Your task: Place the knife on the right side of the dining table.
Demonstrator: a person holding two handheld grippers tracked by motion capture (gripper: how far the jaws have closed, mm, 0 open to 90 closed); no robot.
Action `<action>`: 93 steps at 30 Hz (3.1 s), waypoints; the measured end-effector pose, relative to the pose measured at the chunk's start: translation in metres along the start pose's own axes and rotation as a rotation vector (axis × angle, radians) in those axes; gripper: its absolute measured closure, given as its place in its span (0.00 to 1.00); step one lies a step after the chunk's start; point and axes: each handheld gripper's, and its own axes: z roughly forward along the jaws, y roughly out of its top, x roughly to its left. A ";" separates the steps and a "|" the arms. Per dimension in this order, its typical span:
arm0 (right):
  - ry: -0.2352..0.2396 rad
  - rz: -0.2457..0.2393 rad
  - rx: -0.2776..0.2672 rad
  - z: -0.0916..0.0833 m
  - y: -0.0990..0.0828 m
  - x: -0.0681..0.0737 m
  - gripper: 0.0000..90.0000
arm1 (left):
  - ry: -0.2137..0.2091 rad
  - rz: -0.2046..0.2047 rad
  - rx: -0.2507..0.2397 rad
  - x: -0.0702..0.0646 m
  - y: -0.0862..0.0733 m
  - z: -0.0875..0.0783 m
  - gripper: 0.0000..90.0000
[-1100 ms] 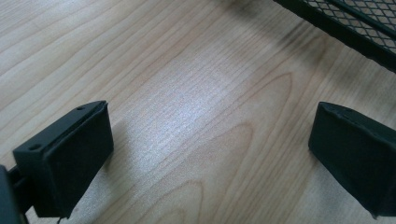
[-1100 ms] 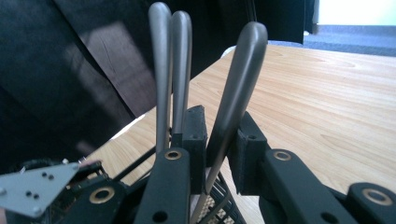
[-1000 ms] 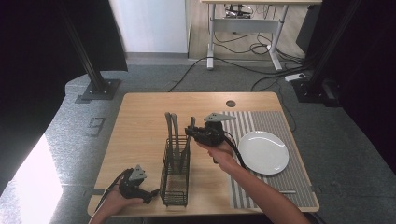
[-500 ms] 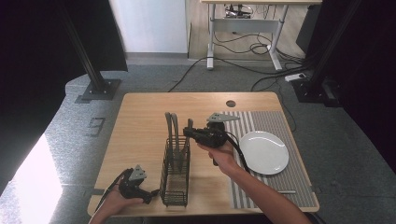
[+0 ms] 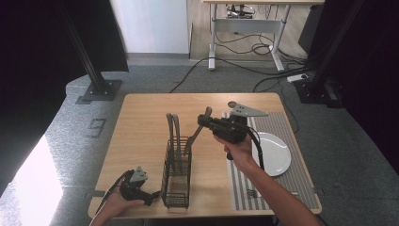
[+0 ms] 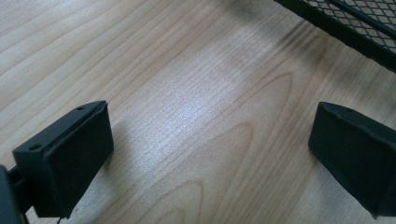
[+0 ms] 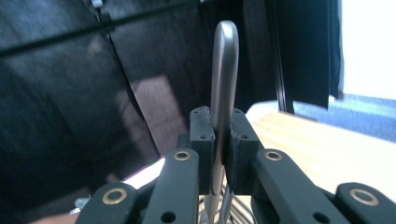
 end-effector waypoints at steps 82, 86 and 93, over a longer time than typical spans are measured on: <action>-0.461 0.155 -0.052 -0.024 -0.038 -0.166 0.92 | 0.000 -0.002 0.000 0.000 0.000 0.000 0.00; -0.485 0.155 -0.070 -0.026 -0.038 -0.174 0.92 | 0.001 -0.001 0.000 0.000 0.000 0.000 0.00; -0.559 0.165 -0.109 -0.037 -0.040 -0.194 0.92 | 0.001 -0.001 0.000 0.000 0.000 0.000 0.00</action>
